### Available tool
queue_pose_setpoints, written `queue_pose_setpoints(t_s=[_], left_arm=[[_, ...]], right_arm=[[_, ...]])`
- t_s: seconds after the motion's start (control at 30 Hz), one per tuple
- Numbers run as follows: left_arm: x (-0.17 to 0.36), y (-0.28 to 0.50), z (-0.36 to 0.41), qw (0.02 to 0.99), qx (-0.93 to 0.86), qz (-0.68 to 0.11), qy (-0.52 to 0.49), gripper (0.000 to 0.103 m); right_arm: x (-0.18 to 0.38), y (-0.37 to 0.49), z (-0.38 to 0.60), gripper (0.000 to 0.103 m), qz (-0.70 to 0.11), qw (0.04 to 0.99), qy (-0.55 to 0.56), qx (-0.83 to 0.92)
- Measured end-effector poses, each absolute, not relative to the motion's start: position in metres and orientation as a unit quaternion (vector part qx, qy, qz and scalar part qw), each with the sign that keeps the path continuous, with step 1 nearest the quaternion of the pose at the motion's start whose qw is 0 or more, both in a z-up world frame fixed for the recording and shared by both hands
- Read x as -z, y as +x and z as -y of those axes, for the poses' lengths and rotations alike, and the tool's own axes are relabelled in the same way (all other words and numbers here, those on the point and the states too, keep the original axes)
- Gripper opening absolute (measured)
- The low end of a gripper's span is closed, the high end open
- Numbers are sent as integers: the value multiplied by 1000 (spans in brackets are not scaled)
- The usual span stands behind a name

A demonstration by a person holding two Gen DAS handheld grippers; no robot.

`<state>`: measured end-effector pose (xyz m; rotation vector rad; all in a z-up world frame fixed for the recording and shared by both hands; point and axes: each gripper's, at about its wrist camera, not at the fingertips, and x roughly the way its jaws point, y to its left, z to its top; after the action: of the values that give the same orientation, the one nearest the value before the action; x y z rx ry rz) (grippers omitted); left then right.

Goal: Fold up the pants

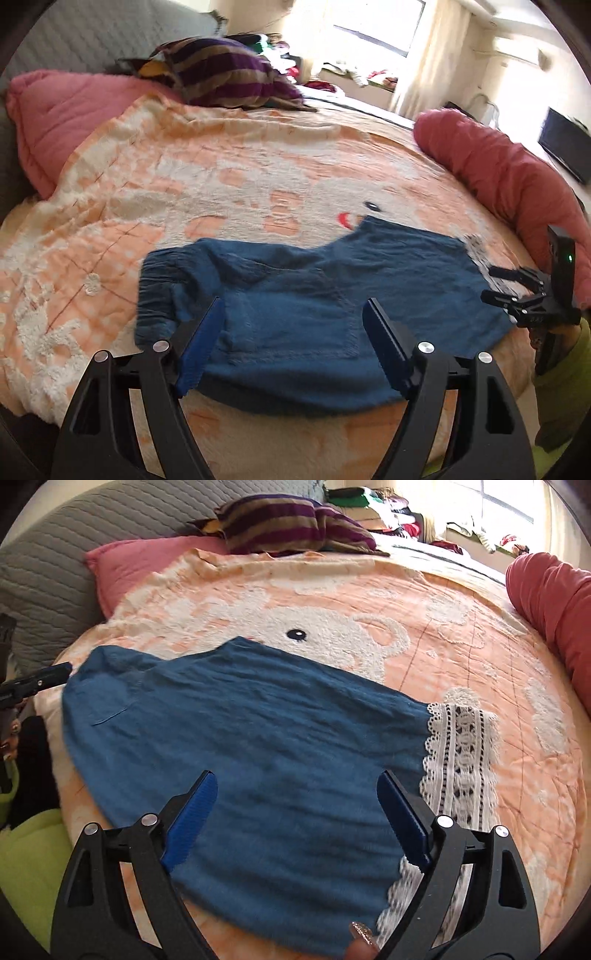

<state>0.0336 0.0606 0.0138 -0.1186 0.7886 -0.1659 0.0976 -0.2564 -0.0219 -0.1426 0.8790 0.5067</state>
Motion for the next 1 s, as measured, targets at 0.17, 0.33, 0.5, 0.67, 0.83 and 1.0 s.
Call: queue_pose_setpoints(t_s=[0.17,0.33,0.5,0.67,0.83,1.0], left_arm=[[0,23,-16,907,116,-404,11,76],[32,22,1,885,93,-452,62,76],[47,25,-13,873,89,-478,45,77],[50,27,-22,871,101,-480,8,77],[37,21,-17,881,102,-461,8,76],[25,19,-11,886,109,-451,2,77]], right_arm=[[23,78,248,82,-420,867,-84,-256],[37,69,248,82,-437,859,-89,-251],[59,68,266,82,-464,851,-74,-235],[60,66,274,82,-459,855,-65,-232],[46,61,277,82,-443,861,-45,-247],[27,56,280,82,-419,871,-39,-252]])
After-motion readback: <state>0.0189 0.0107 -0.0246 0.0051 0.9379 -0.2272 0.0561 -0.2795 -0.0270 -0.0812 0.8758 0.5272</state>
